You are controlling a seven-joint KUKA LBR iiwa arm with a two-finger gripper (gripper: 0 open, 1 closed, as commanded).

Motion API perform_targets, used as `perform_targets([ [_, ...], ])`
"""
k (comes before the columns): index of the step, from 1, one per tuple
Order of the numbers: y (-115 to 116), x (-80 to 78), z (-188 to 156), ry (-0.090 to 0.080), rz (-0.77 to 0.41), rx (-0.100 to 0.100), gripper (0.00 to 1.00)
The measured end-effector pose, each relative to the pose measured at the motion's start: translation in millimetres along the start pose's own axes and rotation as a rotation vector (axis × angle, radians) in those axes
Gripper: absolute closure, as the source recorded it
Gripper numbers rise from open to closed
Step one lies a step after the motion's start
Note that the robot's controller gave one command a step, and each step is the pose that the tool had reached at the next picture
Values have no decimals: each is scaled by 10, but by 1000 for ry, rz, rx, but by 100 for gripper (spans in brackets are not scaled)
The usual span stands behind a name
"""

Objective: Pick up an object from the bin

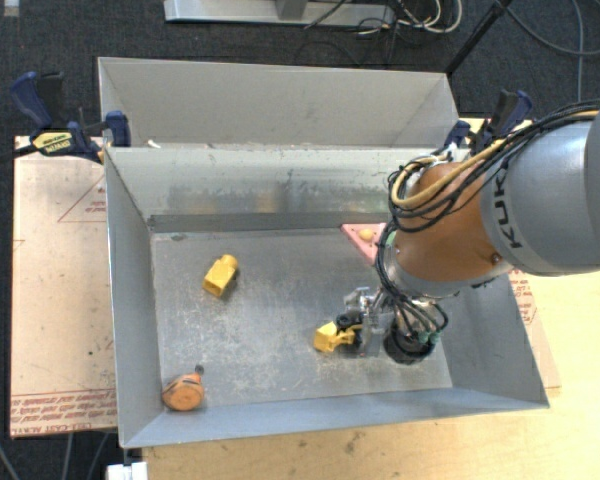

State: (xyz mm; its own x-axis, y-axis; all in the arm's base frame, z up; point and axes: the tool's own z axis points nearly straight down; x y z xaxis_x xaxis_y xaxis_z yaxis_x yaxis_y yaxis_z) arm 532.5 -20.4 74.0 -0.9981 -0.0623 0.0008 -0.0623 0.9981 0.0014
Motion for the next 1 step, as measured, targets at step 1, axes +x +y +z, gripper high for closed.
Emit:
perform_targets([
  [1, 2, 10, -147, 2, 0, 0, 100],
])
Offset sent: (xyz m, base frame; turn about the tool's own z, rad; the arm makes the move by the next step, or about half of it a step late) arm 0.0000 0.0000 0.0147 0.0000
